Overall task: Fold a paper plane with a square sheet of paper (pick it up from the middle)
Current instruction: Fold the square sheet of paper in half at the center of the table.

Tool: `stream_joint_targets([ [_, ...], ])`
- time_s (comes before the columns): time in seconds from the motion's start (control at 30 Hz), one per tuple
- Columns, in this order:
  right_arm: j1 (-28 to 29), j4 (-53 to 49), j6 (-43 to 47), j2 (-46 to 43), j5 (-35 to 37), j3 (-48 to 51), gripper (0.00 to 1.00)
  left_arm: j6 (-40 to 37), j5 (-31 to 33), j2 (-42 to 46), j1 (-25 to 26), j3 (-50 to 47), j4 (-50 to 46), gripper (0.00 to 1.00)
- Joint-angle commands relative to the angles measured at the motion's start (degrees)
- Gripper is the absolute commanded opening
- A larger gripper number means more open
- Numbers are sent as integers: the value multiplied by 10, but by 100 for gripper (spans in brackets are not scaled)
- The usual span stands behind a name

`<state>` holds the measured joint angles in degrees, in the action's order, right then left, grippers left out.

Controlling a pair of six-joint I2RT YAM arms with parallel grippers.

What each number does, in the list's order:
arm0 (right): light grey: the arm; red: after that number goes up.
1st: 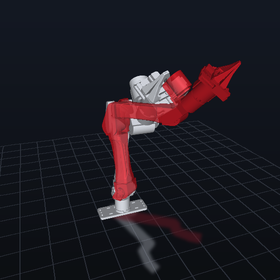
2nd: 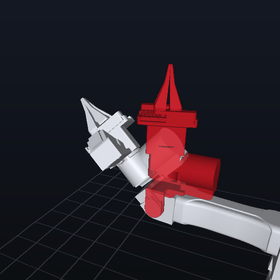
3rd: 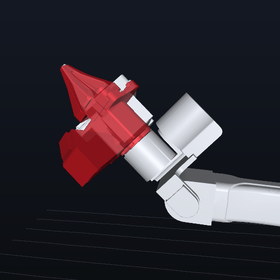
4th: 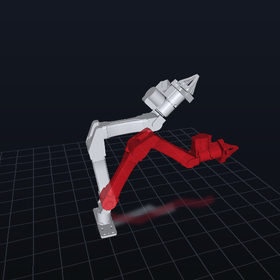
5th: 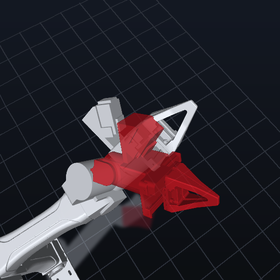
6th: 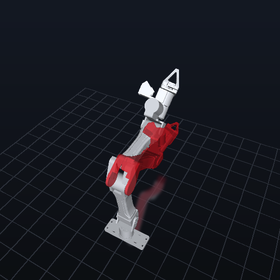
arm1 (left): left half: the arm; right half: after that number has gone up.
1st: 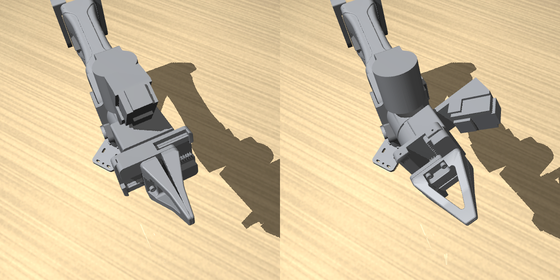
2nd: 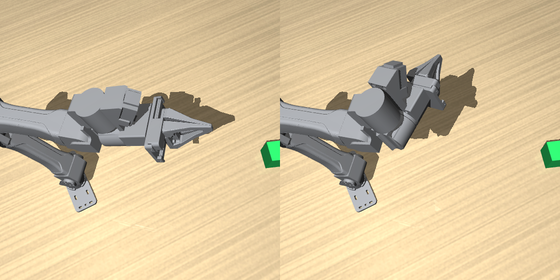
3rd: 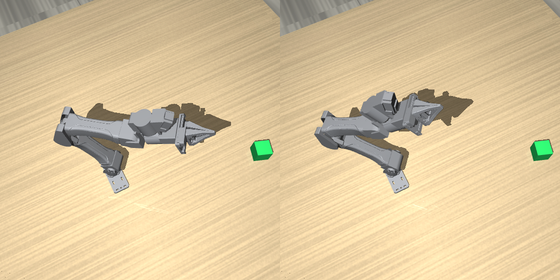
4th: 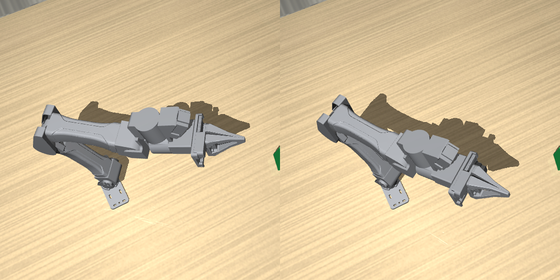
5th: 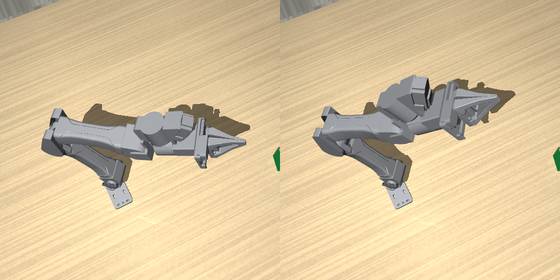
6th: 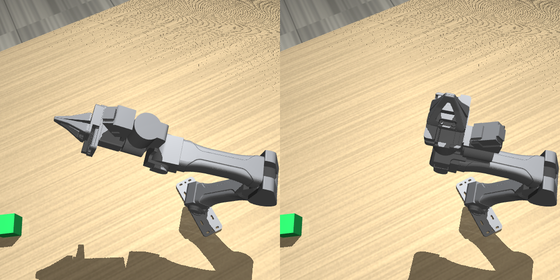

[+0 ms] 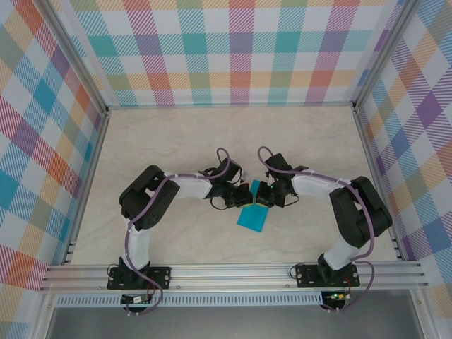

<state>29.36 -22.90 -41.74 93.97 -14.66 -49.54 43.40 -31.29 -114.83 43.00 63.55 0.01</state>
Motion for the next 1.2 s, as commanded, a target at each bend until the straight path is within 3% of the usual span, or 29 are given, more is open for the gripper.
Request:
stream_joint_targets([
  [0.0,0,5,-2,1,9,12,0,-12,91,-61,2,-32,-108,0],
  [0.6,-106,65,32,-74,-56,147,0,-4,120,-47,3,-52,-129,0],
  [0.73,-123,57,38,-108,-61,141,0,-3,114,-45,3,-52,-121,0],
  [0.87,-121,94,36,-138,-110,122,0,-4,108,-46,3,-44,-121,0],
  [1.17,-89,187,27,-36,-153,79,0,0,112,-46,4,-38,-134,0],
])
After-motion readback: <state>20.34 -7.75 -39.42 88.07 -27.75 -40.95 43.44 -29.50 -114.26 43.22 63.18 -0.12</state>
